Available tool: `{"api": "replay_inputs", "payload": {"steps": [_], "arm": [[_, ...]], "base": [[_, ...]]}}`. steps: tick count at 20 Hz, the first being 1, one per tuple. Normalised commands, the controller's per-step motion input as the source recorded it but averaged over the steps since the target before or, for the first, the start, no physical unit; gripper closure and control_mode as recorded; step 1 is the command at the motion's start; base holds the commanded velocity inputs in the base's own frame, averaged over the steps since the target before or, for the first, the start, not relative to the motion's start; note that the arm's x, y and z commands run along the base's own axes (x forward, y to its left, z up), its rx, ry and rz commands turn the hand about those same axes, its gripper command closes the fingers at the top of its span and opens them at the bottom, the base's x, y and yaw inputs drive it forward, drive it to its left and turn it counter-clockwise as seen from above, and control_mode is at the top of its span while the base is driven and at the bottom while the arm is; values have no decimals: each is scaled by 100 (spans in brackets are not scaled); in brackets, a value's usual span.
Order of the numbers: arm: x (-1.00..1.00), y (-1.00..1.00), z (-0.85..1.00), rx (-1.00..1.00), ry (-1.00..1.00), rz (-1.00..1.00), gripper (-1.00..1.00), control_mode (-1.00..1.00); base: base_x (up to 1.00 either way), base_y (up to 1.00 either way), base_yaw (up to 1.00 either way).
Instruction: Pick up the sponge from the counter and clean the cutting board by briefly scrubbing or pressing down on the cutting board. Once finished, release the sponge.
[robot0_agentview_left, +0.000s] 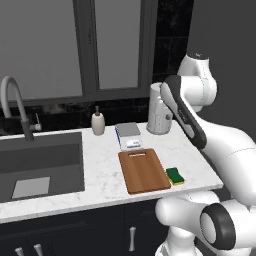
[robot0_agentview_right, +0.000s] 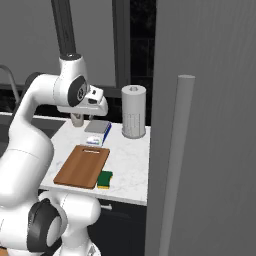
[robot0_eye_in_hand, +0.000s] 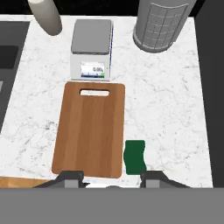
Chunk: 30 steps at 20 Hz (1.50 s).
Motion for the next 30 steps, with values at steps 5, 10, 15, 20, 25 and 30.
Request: {"api": "replay_inputs", "payload": {"steps": [5,10,15,20,25,30], "arm": [[-41,0,-10,0,1,0,-100,-100],[-57,-2,-21,0,1,0,-100,-100],[-12,-13,-25,0,2,-8,-100,-100],[0,-27,-56,0,8,-3,-100,-100],[0,-36,-43,0,7,-1,-100,-100],[11,-26,-34,0,5,0,-100,-100]], "base": [[0,0,0],[0,0,0],[0,0,0],[0,0,0],[0,0,0],[0,0,0]]}}
